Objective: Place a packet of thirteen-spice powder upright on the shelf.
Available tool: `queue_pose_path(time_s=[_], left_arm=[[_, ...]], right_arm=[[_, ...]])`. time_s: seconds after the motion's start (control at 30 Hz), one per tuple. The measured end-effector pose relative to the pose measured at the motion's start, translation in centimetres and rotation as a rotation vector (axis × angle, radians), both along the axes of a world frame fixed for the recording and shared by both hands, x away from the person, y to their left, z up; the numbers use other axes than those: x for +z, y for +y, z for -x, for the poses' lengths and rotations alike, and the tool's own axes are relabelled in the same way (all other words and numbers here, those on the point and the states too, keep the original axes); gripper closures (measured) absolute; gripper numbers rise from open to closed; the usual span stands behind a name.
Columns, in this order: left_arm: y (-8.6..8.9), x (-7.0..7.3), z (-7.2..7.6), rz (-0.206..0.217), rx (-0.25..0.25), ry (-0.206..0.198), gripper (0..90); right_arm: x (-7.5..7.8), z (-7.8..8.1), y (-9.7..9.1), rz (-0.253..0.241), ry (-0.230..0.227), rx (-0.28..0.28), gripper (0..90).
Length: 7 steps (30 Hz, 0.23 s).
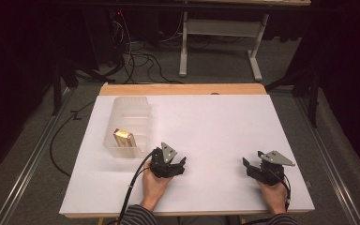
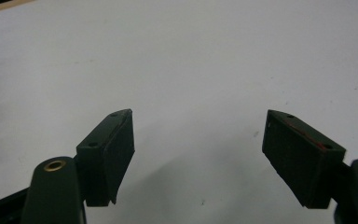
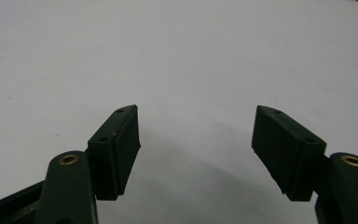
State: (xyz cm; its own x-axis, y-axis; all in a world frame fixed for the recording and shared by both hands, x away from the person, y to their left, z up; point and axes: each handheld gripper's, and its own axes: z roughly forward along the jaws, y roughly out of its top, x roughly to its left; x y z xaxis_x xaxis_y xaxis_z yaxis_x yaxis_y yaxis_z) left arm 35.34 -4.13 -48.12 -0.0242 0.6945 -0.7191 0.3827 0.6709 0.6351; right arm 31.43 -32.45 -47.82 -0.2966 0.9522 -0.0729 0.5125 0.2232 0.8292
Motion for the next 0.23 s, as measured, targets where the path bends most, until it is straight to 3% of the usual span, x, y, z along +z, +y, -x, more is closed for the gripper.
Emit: queue_pose_path(time_s=[0.23], left_arm=[[-0.02,-0.04,0.19,-0.003,-0.011,-0.009,25.5]], right_arm=[[-0.01,-0.02,0.02,-0.001,0.003,0.0,32.7]])
